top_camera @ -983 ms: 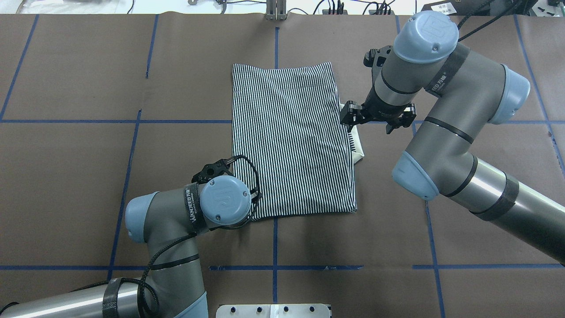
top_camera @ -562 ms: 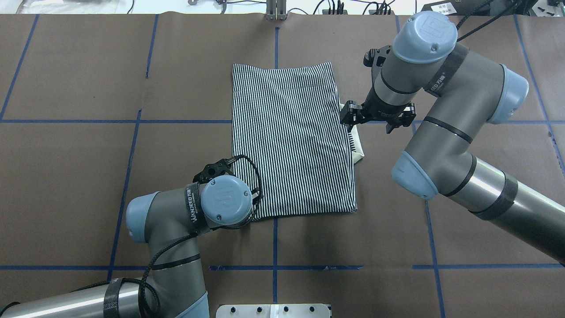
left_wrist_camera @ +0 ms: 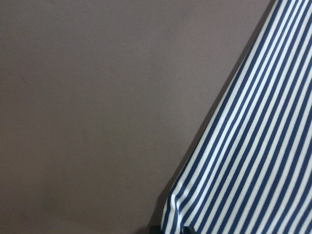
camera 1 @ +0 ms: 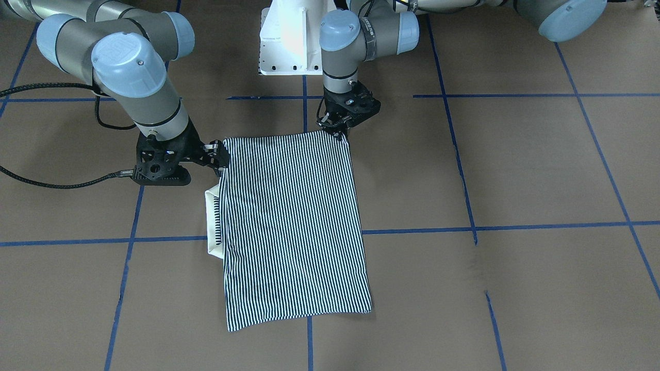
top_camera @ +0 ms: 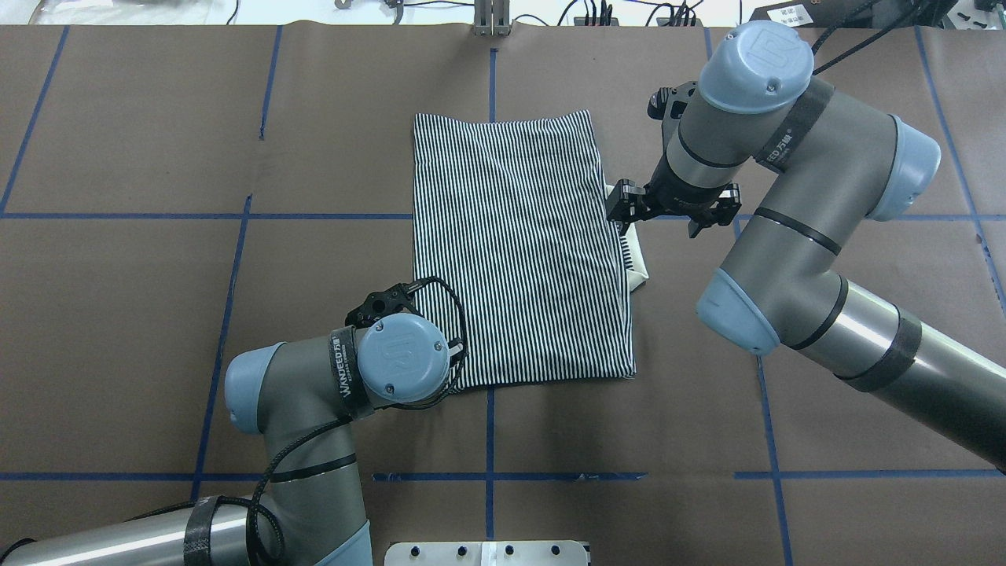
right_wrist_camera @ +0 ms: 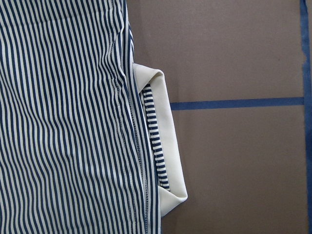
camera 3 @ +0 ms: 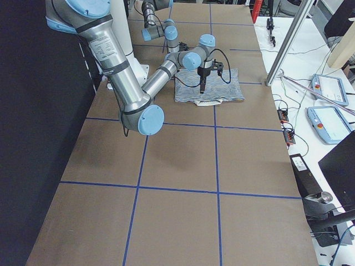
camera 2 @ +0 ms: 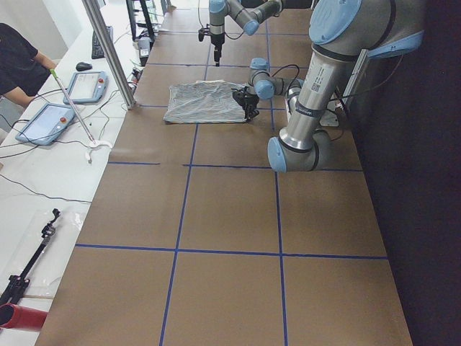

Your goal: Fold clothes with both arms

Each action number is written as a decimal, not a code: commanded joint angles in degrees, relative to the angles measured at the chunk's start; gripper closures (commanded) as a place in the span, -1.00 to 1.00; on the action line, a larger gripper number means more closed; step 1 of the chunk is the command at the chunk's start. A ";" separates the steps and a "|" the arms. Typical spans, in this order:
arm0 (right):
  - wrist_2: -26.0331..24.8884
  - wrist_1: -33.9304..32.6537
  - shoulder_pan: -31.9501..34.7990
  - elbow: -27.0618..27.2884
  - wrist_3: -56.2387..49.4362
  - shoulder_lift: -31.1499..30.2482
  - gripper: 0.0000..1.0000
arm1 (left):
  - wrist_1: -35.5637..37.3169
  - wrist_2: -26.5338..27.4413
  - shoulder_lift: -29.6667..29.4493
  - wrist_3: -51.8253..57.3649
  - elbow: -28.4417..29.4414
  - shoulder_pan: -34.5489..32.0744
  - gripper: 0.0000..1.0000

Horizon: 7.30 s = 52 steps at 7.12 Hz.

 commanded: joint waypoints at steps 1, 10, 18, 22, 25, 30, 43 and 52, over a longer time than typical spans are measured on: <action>-0.01 0.05 0.00 -0.02 0.26 0.00 -1.00 | 0.01 -0.03 0.22 2.61 -0.69 0.08 1.00; -12.48 11.30 -16.16 0.07 44.09 -1.76 -1.00 | 0.10 -0.29 2.59 14.04 -5.61 -1.06 1.00; -12.58 4.55 -18.54 -5.73 62.57 2.28 -1.00 | 0.01 -0.38 2.59 13.86 -5.52 -0.89 1.00; -13.01 4.26 -19.33 -6.25 63.80 2.28 -1.00 | 0.01 -0.38 2.50 13.77 -5.70 -0.80 1.00; -13.72 4.09 -19.42 -7.84 63.89 3.24 -1.00 | 0.01 -0.38 2.50 13.77 -5.79 -0.80 1.00; -13.63 0.57 -19.42 -7.14 65.91 4.83 1.00 | 0.10 -0.38 2.50 13.77 -6.23 -0.89 1.00; -15.13 0.40 -20.65 -7.84 65.56 4.39 0.99 | 0.10 -0.38 2.41 13.42 -6.23 -0.89 1.00; -15.21 0.57 -20.21 -7.13 65.21 4.92 1.00 | 0.10 -0.38 2.50 13.68 -6.23 -0.98 1.00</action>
